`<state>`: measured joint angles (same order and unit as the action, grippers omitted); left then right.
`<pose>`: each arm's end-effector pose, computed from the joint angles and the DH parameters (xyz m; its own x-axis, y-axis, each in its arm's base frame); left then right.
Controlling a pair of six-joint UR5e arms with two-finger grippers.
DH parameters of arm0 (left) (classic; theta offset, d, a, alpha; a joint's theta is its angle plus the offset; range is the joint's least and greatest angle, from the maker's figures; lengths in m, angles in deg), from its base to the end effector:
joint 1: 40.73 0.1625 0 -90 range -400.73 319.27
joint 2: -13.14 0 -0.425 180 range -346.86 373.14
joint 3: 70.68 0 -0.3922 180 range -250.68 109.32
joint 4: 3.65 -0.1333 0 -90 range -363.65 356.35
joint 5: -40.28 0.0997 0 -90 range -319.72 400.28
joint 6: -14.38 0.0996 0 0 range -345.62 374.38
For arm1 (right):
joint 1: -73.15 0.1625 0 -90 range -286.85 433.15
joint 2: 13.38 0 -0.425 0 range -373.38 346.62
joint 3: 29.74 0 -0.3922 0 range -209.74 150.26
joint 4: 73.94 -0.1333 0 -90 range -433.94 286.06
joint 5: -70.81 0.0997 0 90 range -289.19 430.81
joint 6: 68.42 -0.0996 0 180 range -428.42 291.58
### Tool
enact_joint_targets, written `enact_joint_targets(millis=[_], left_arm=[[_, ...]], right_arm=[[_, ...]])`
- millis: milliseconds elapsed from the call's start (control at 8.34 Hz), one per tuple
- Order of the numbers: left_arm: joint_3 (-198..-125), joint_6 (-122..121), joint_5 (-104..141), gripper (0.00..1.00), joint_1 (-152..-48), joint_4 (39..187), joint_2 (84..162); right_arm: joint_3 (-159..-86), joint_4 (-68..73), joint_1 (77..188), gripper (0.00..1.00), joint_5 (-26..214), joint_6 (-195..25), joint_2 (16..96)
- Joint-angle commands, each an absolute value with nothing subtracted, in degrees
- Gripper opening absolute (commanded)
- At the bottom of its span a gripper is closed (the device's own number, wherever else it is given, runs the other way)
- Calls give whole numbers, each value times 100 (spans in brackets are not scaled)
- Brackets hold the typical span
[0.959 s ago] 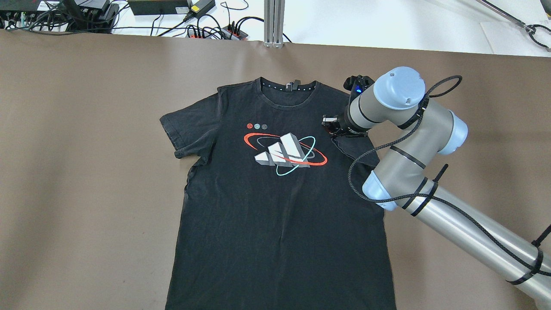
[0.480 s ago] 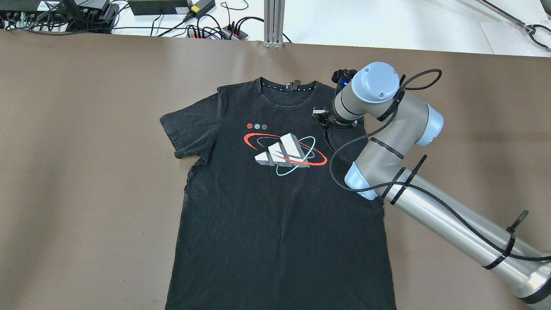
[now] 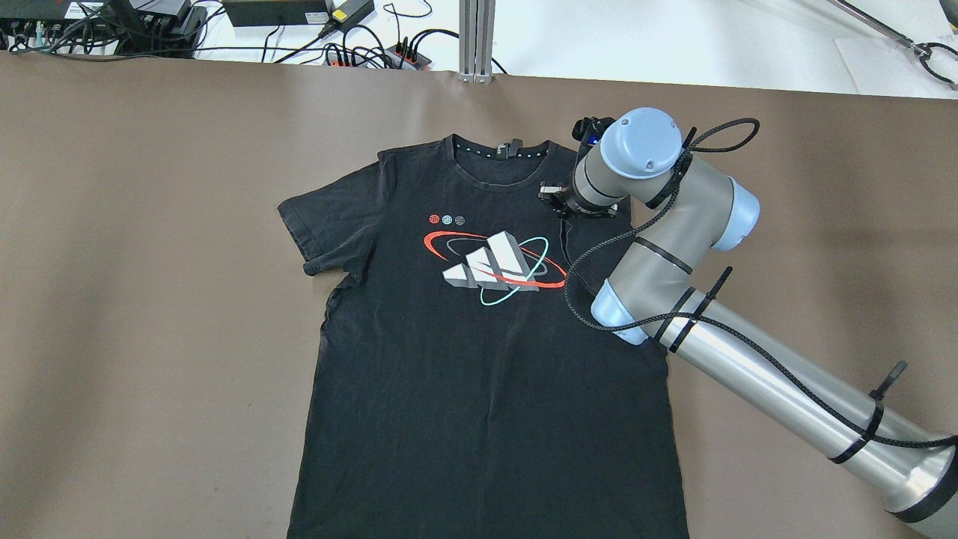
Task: Fold clothes
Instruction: 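Grasp the sleeve with the right gripper and fold it onto the shirt body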
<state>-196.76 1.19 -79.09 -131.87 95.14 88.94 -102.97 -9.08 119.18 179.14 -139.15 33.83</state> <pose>-0.0922 -0.3880 0.4522 0.8493 0.0304 -0.5271 0.2166 0.8904 0.4004 -0.4663 -0.6302 0.2840 0.5804 0.1504 0.8004 -0.3407 0.9375 0.0709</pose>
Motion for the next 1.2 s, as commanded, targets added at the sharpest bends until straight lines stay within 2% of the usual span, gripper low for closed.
enact_joint_targets(millis=[0,360,480,839,1079], left_arm=[[-19645,-115,-7890,94,-13030,9514,8978],[-19103,-1388,-7845,94,-12057,9479,9950],[-18674,-1931,-7854,93,-11610,9471,10563],[-16750,-2849,-7846,93,-10640,9514,12514],[-16578,-3036,-7846,93,-10560,9514,12740]], right_arm=[[-10418,-917,11912,95,17847,-13926,3486],[-11094,-917,11921,95,17900,-13856,4153],[-11226,-917,11912,95,17900,-13865,4250],[-11394,-925,11842,95,17909,-13865,4567],[-11412,-1031,11405,95,17865,-13935,4568]])
